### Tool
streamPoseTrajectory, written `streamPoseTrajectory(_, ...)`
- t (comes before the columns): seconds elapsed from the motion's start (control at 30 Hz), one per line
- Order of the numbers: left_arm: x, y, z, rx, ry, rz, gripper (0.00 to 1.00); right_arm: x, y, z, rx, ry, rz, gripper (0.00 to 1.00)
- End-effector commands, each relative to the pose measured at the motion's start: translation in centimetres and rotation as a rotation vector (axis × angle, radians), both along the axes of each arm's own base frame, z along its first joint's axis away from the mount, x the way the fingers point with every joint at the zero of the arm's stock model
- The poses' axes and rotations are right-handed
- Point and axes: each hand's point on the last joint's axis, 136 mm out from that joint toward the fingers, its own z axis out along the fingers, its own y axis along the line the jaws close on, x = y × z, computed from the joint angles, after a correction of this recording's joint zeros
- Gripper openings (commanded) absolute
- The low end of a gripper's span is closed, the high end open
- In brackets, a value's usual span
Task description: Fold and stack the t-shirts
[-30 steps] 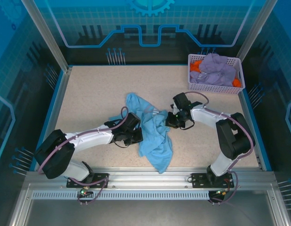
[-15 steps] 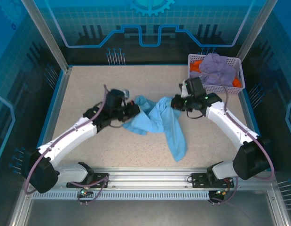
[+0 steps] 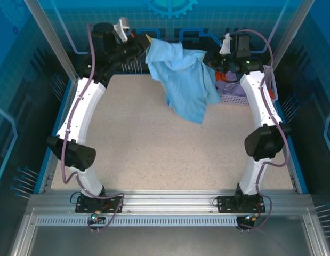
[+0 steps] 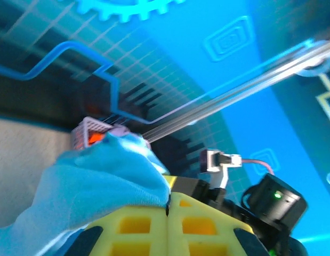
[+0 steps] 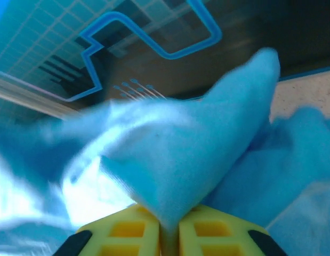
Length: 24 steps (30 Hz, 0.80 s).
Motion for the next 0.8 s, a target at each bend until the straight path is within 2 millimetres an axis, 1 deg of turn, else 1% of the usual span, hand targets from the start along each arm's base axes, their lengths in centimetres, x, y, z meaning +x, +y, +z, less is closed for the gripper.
streamPoseTrajectory(0.0,-6.7,-0.7,4.4,0.056,-0.146,-0.144,0.0,-4.8,2.6,4.3,0.029,-0.087,0.124,0.21)
streamPoseTrajectory(0.03,-7.8,-0.4,3.2,0.069,-0.142,-0.144,0.0,-6.1,2.8,3.5,0.023,-0.08,0.13,0.23)
streamPoseTrajectory(0.07,-8.6,-0.2,1.5,0.074,-0.124,-0.149,0.0,-7.2,2.9,2.2,0.023,-0.066,0.137,0.24)
streamPoseTrajectory(0.1,-9.7,0.0,-0.7,0.079,-0.1,-0.151,0.0,-8.9,3.0,0.3,0.028,-0.043,0.151,0.27)
streamPoseTrajectory(0.17,-12.2,0.8,-6.0,0.083,-0.016,-0.144,0.0,-12.5,3.3,-4.2,0.034,0.002,0.185,0.35)
streamPoseTrajectory(0.2,-13.4,1.3,-9.4,0.079,0.052,-0.121,0.0,-14.8,3.5,-7.0,0.022,0.032,0.227,0.38)
streamPoseTrajectory(0.23,-15.1,1.8,-13.3,0.076,0.138,-0.1,0.0,-17.1,3.3,-9.7,-0.001,0.081,0.249,0.45)
streamPoseTrajectory(0.27,-16.9,2.3,-16.5,0.085,0.207,-0.094,0.0,-18.9,2.6,-12.3,-0.023,0.138,0.25,0.52)
streamPoseTrajectory(0.3,-18.9,3.2,-19.9,0.111,0.291,-0.074,0.0,-20.8,1.5,-14.7,-0.035,0.195,0.229,0.59)
streamPoseTrajectory(0.33,-20.9,4.8,-23.1,0.166,0.37,-0.018,0.0,-22.0,0.2,-16.0,-0.024,0.227,0.192,0.63)
streamPoseTrajectory(0.37,-22.5,6.4,-24.8,0.218,0.4,0.042,0.04,-23.0,-0.9,-17.2,-0.001,0.256,0.153,0.66)
streamPoseTrajectory(0.4,-23.9,8.6,-26.4,0.279,0.427,0.134,0.23,-23.5,-2.3,-17.8,0.025,0.272,0.088,0.72)
streamPoseTrajectory(0.43,-25.0,11.0,-27.3,0.322,0.442,0.247,0.43,-23.7,-3.5,-18.3,0.038,0.289,0.026,0.79)
streamPoseTrajectory(0.47,-25.6,12.8,-27.5,0.34,0.444,0.342,0.42,-23.6,-4.0,-18.4,0.038,0.292,-0.003,0.82)
streamPoseTrajectory(0.5,-26.0,14.5,-27.7,0.343,0.443,0.431,0.4,-23.3,-4.2,-18.5,0.023,0.299,-0.012,0.83)
streamPoseTrajectory(0.53,-26.0,15.2,-27.7,0.332,0.437,0.479,0.5,-22.9,-4.2,-18.5,0.005,0.315,-0.013,0.84)
streamPoseTrajectory(0.57,-25.7,15.5,-27.8,0.318,0.431,0.508,0.69,-22.5,-4.0,-19.1,-0.023,0.359,-0.013,0.84)
streamPoseTrajectory(0.6,-25.2,15.6,-28.1,0.313,0.431,0.519,0.74,-21.7,-3.8,-19.5,-0.053,0.402,-0.011,0.83)
streamPoseTrajectory(0.63,-24.6,15.5,-28.5,0.319,0.449,0.521,0.73,-21.1,-3.6,-20.1,-0.075,0.44,0.0,0.81)
streamPoseTrajectory(0.7,-23.0,15.1,-29.2,0.353,0.501,0.507,0.73,-19.7,-2.4,-21.5,-0.122,0.514,0.044,0.75)
streamPoseTrajectory(0.77,-20.9,13.5,-29.8,0.363,0.539,0.436,0.74,-18.1,-1.1,-22.5,-0.169,0.535,0.074,0.72)
